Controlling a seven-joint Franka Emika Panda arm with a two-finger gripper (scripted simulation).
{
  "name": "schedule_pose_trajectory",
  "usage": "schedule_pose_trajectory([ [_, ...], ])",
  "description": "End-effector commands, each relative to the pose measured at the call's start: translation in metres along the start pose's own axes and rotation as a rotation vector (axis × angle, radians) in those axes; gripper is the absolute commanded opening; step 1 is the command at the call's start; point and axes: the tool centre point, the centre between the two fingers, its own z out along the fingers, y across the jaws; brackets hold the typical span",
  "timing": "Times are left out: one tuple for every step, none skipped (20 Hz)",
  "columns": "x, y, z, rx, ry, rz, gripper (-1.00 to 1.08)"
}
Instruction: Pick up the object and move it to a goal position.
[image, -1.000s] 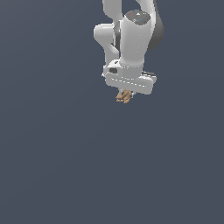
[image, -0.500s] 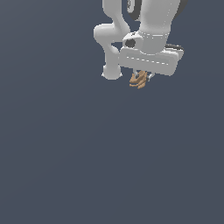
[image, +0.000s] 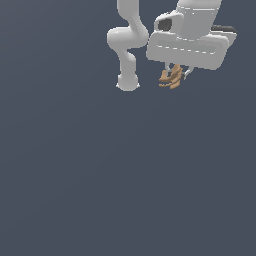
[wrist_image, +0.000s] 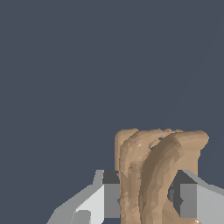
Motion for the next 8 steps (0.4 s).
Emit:
schedule_pose_trajectory([
  [-0.0005,-0.0039,-0.0068,0.0,-0.001,0.001,-1.0],
  [-0.0005,-0.0049,-0.0085,0.0,-0.001,0.001,-1.0],
  [-0.0005,-0.0057,-0.0097,0.0,-0.001,0.001,-1.0],
  [-0.0004,-0.0062,-0.0104,0.0,-0.001,0.001,-1.0],
  [-0.0003,-0.0065,-0.0108,0.0,-0.001,0.001,-1.0],
  [-0.0001,-0.0066,-0.0107,0.0,-0.001,0.001,-1.0],
  [0.0001,-0.0064,-0.0102,0.0,-0.001,0.001,-1.0],
  [0.0002,-0.0063,-0.01,0.0,-0.001,0.001,-1.0],
])
